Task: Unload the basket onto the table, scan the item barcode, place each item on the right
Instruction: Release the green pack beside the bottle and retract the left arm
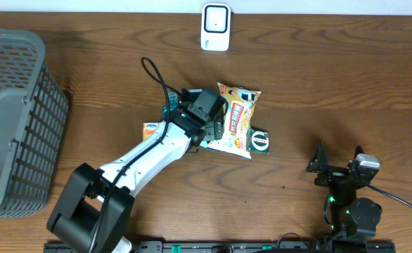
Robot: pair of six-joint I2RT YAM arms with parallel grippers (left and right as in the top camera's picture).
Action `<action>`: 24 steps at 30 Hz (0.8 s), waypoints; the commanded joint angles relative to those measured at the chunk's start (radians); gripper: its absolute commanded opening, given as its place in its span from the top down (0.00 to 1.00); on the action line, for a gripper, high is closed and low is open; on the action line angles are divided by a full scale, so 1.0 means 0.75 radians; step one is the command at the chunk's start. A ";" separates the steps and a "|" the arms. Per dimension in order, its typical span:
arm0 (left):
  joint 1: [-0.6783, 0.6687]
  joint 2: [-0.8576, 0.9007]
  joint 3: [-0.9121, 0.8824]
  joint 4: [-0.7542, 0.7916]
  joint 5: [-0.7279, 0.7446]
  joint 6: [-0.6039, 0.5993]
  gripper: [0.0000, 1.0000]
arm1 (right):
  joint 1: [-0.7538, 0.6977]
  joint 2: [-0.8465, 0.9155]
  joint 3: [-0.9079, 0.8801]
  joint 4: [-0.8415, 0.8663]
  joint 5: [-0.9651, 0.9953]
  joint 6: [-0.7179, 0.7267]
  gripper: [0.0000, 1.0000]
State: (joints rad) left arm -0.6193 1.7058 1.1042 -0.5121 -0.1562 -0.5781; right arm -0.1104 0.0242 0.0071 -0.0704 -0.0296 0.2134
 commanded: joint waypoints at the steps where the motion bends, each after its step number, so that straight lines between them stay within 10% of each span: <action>1: 0.005 -0.073 0.168 -0.056 -0.039 0.158 0.02 | 0.004 -0.006 -0.002 -0.006 0.001 0.014 0.01; 16: 0.109 -0.264 1.033 -0.047 -0.704 0.957 0.02 | 0.004 -0.006 -0.002 -0.006 0.001 0.014 0.01; 24: 0.109 -0.527 0.973 -0.104 -0.748 0.935 0.02 | 0.004 -0.006 -0.002 -0.005 0.001 0.014 0.01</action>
State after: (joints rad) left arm -0.5438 1.4021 1.8565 -0.5858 -0.6678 0.1127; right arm -0.1104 0.0242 0.0071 -0.0704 -0.0296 0.2134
